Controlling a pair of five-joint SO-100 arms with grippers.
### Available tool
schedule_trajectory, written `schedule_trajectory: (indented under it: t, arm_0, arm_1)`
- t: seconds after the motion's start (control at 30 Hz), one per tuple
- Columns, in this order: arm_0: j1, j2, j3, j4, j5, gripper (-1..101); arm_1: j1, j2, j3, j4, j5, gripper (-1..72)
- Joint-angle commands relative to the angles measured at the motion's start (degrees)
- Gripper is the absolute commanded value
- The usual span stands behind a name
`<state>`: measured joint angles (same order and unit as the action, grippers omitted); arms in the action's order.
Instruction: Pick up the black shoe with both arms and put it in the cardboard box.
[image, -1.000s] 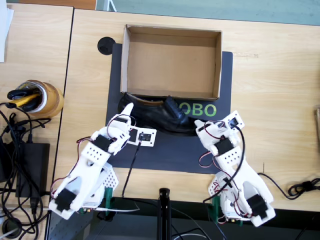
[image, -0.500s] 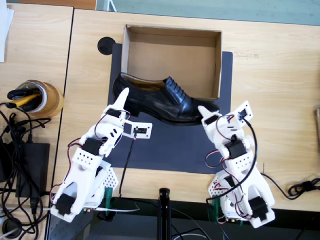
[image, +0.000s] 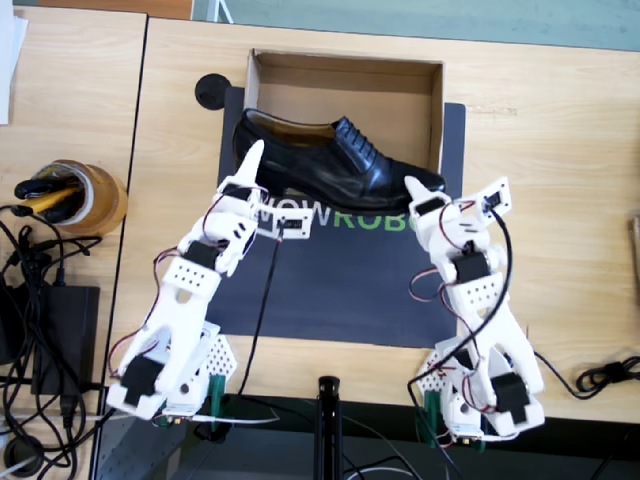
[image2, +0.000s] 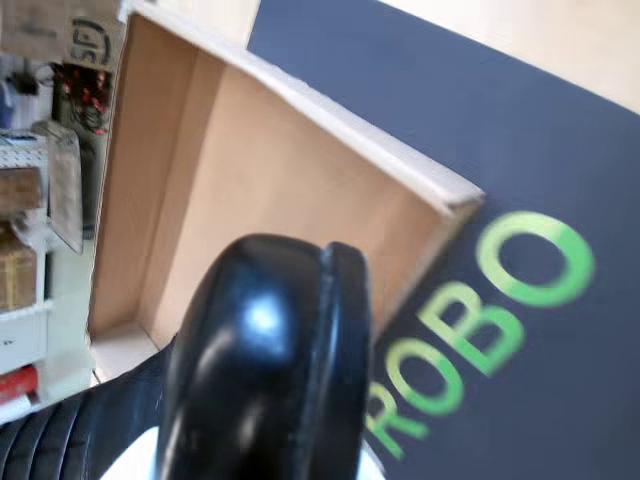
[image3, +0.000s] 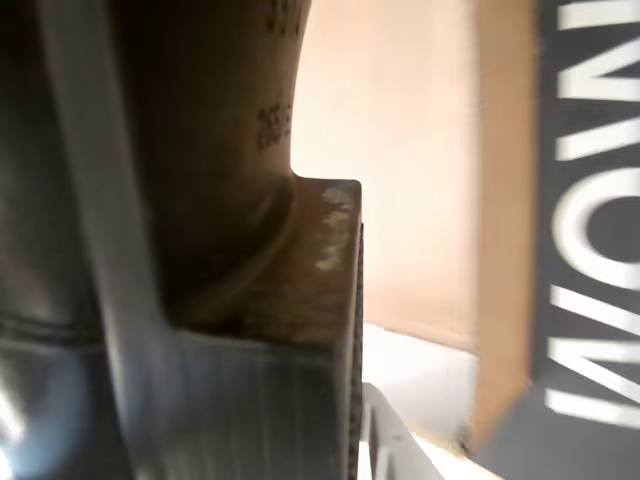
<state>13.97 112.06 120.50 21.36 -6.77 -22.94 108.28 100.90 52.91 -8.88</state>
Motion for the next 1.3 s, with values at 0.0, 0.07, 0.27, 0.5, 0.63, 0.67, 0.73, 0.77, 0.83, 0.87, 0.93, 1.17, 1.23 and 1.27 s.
schedule_trajectory:
  t: [0.0, 0.07, 0.27, 0.5, 0.63, 0.67, 0.73, 0.77, 0.83, 0.87, 0.93, 1.17, 1.23, 1.27]
  arm_0:
    - [-4.7, -3.1, -8.0, -5.8, -0.2, 0]
    - [-5.4, -6.7, -10.2, -7.6, -0.2, 0]
    - [-6.5, -17.7, -17.7, -12.0, -0.5, 0]
    - [-6.6, -28.7, -23.0, -16.5, -0.4, 0]
    - [-6.9, -33.1, -25.2, -16.9, -0.4, 0]
    - [-7.0, -33.9, -25.4, -16.9, -0.3, 0]
    - [-7.0, -35.1, -25.4, -16.9, -0.2, 0]
    - [-7.0, -35.7, -25.4, -16.9, -0.1, 0]
    - [-7.0, -36.7, -25.4, -16.7, 0.0, 2]
    - [-7.0, -36.7, -25.3, -16.3, 0.0, 2]
    - [-7.2, -36.4, -24.6, -15.6, -0.4, 9]
    - [-6.8, -32.1, -24.6, -3.5, -2.4, 31]
    - [-6.2, -30.4, -24.6, 1.5, -3.0, 38]
    - [-6.1, -29.7, -24.7, 3.5, -3.0, 40]
  arm_1:
    - [3.0, -2.6, -4.6, -4.3, -0.7, 0.5]
    - [3.2, -6.2, -6.4, -6.1, -0.7, 0.3]
    - [4.7, -15.2, -11.2, -11.9, 0.0, 0.3]
    - [5.8, -27.2, -19.1, -13.3, 0.1, 0.3]
    - [6.0, -31.6, -21.9, -13.3, 0.1, 0.4]
    - [6.0, -32.4, -22.5, -13.3, 0.1, 0.4]
    - [6.0, -34.3, -23.6, -13.3, 0.2, 0.4]
    - [5.9, -35.2, -24.2, -13.3, 0.3, 0.5]
    - [5.6, -36.7, -24.9, -13.2, 0.4, 1.0]
    - [5.4, -37.0, -24.9, -13.2, 0.7, 1.2]
    - [5.3, -36.9, -24.8, -12.9, 1.6, 3.3]
    - [4.7, -36.2, -27.1, -8.0, 2.4, 21.2]
    - [4.0, -36.4, -28.7, -4.6, 2.2, 31.6]
    - [3.6, -36.3, -29.2, -3.2, 2.2, 34.4]
